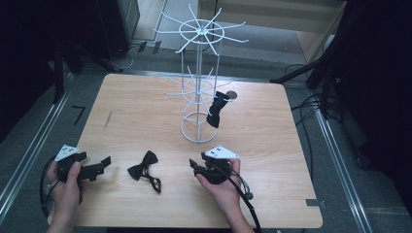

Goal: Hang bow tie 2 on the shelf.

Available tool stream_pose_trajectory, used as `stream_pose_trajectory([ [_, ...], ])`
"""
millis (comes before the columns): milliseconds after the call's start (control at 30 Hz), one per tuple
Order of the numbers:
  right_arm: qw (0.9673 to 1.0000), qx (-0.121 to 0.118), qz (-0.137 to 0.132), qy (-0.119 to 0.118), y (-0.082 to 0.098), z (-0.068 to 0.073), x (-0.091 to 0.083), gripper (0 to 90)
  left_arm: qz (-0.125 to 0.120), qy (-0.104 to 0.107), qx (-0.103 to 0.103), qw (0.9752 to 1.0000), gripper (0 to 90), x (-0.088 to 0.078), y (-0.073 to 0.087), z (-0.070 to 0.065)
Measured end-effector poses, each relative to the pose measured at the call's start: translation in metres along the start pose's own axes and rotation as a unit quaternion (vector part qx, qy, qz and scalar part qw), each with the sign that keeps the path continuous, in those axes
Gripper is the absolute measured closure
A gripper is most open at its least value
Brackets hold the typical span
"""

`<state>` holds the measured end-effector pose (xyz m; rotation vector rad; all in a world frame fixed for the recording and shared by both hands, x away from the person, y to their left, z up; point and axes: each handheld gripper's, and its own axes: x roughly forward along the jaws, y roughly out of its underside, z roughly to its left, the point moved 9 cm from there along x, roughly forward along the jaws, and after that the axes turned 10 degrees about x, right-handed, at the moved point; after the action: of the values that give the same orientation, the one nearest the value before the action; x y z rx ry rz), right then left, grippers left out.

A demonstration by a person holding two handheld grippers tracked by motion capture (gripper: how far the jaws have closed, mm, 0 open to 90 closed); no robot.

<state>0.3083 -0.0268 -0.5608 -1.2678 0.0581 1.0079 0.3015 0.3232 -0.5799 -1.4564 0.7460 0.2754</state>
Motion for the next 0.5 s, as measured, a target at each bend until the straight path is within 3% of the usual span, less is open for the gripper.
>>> stream_pose_trajectory([
  [500,0.9991,-0.014,0.013,-0.038,0.011,0.038,0.008,52.7,0.000,0.000,0.000,1.0000,0.0,0.000,0.000,0.000],
])
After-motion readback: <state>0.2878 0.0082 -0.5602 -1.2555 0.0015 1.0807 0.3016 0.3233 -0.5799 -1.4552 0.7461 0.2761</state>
